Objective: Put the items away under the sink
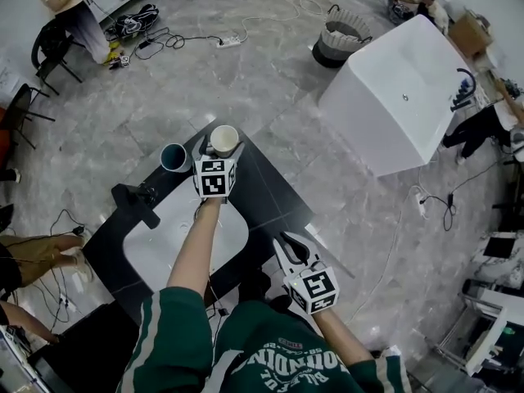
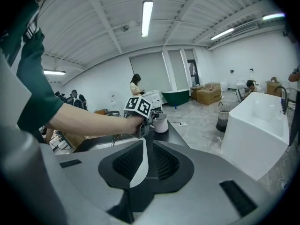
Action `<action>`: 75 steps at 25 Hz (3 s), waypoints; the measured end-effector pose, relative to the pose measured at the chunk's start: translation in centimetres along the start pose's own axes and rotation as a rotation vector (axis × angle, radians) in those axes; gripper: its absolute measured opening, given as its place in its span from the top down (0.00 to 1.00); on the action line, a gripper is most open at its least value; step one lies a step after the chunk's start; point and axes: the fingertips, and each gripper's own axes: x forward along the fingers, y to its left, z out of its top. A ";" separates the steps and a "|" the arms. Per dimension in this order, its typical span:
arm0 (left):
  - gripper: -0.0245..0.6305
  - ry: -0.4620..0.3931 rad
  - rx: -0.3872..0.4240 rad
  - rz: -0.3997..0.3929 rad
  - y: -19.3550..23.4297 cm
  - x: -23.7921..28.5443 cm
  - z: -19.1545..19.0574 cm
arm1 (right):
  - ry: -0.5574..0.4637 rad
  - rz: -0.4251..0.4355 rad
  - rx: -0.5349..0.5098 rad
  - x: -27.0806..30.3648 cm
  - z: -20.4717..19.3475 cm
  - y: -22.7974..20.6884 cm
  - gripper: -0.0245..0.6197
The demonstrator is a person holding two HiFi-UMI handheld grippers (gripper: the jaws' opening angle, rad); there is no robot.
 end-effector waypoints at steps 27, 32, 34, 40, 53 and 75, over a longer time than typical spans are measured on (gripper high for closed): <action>0.33 0.057 0.066 -0.043 -2.4 -2.7 -0.5 | 0.026 -0.005 0.042 -3.1 -3.1 1.4 0.84; 0.33 0.043 0.097 -0.072 -5.4 -6.5 -0.8 | 0.009 0.001 0.041 -5.9 -4.4 2.6 0.85; 0.33 0.035 0.108 -0.076 -7.0 -8.5 -0.7 | -0.001 0.005 0.040 -7.4 -5.2 3.1 0.85; 0.33 0.034 0.139 -0.118 -12.9 -14.2 -2.9 | -0.028 0.031 0.030 -12.4 -8.0 4.8 0.85; 0.33 0.042 0.173 -0.137 -24.6 -26.7 -6.3 | -0.098 0.057 0.003 -25.1 -11.3 6.9 0.85; 0.33 0.088 0.161 -0.264 -41.9 -38.7 -18.7 | -0.069 0.027 0.002 -37.0 -19.8 5.8 0.86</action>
